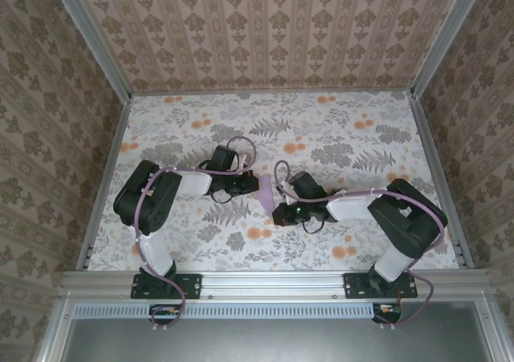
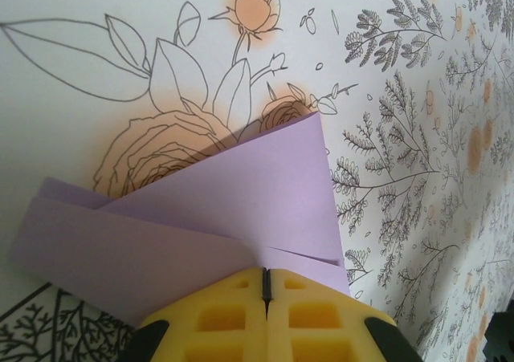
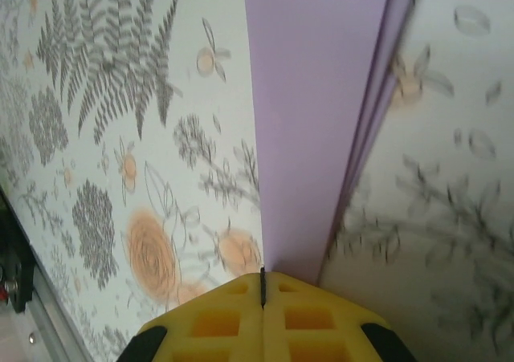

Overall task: Fold a paper plane with a square sheet of paper (pick it up from the middle)
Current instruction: Fold the wing for the fifth time at the center of the table, then turn over a paper plane at the center of the table.

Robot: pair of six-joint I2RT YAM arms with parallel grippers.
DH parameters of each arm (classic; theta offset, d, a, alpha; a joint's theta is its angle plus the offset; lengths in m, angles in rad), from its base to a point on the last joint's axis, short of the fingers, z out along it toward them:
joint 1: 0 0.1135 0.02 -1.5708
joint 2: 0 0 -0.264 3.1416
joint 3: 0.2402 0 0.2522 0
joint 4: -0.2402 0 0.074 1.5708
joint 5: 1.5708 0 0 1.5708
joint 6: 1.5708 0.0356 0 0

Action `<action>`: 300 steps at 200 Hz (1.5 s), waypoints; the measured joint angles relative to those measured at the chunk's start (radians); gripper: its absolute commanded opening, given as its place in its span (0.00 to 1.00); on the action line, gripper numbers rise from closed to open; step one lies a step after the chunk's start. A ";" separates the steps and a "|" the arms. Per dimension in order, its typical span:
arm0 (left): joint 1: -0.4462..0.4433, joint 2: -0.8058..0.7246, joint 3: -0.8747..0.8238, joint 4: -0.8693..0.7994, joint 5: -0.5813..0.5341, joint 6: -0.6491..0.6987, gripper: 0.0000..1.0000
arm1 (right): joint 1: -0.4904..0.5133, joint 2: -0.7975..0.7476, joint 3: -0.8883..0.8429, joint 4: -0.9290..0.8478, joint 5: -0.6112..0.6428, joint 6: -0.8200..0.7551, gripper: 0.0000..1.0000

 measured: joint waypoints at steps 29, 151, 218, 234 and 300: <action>0.000 0.006 0.027 -0.029 -0.004 0.001 0.01 | 0.006 -0.082 -0.020 -0.085 0.024 -0.003 0.04; -0.115 -0.188 0.251 -0.542 -0.328 -0.107 0.71 | -0.164 -0.197 0.105 -0.249 0.387 0.095 0.80; -0.291 -0.052 0.462 -0.795 -0.580 -0.201 0.78 | -0.275 -0.265 0.029 -0.255 0.473 0.093 1.00; -0.309 0.018 0.535 -0.840 -0.615 -0.209 0.78 | -0.294 -0.290 0.027 -0.257 0.483 0.093 1.00; -0.340 0.166 0.650 -0.992 -0.694 -0.247 0.60 | -0.322 -0.310 0.007 -0.263 0.497 0.093 1.00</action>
